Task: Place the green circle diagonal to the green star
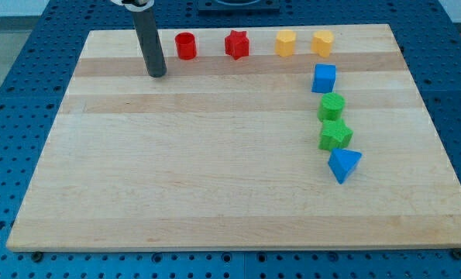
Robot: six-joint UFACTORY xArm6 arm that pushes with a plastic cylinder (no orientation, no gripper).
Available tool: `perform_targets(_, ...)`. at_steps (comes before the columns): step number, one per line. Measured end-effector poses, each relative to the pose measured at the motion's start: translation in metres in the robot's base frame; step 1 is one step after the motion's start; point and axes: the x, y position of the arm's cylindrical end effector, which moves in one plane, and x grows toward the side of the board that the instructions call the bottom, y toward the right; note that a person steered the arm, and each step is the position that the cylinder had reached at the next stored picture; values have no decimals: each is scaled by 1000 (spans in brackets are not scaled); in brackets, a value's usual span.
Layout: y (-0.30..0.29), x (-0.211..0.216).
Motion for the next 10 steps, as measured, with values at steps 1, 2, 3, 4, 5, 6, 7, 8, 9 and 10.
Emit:
perform_targets(1, 0, 0)
perform_targets(2, 1, 0)
perform_targets(3, 1, 0)
perform_targets(4, 12, 0)
perform_targets(5, 21, 12)
perform_targets(6, 52, 54)
perform_targets(7, 78, 95)
perform_targets(8, 78, 98)
perform_targets(9, 84, 111)
perform_targets(10, 106, 162)
